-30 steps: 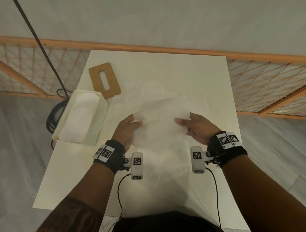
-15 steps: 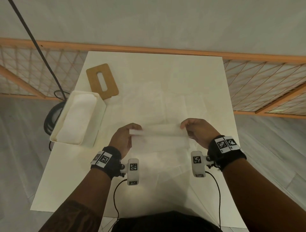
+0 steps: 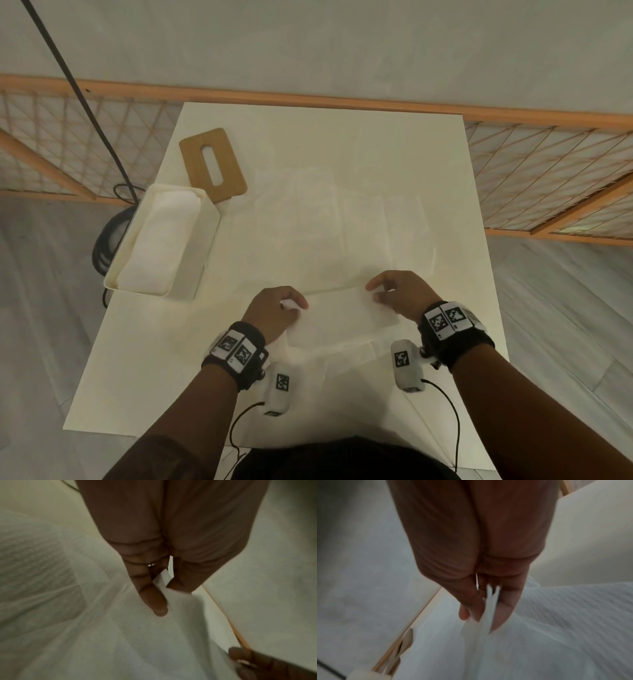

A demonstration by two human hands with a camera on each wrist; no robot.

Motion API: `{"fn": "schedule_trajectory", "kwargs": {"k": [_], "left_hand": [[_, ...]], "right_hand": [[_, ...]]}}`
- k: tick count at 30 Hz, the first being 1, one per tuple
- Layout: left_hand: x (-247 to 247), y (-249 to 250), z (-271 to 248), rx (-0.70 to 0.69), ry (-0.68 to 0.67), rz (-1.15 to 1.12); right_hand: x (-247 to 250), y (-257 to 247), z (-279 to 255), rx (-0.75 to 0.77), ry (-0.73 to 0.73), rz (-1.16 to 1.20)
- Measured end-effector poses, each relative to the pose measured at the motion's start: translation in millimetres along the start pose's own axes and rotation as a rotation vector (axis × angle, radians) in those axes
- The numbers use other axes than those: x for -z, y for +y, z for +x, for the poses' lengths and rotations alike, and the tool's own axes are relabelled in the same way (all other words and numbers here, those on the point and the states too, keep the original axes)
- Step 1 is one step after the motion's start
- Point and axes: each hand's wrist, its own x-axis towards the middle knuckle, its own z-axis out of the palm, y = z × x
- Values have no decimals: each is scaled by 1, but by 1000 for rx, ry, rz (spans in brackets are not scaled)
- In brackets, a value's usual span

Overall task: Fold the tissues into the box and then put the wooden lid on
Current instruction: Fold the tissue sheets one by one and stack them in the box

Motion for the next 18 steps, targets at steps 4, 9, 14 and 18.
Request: {"fn": "schedule_trajectory", "kwargs": {"k": [4, 9, 14, 18], "left_hand": [[-16, -1, -3, -30, 27, 221], [-28, -7, -6, -65, 22, 354], [-32, -7, -7, -69, 28, 386], [-29, -7, -5, -69, 10, 386]], "right_hand": [[-7, -1, 5, -47, 203, -70], [1, -20, 26, -203, 419, -86], [11, -30, 44, -280, 364, -164], [23, -36, 42, -245, 373, -224]]}}
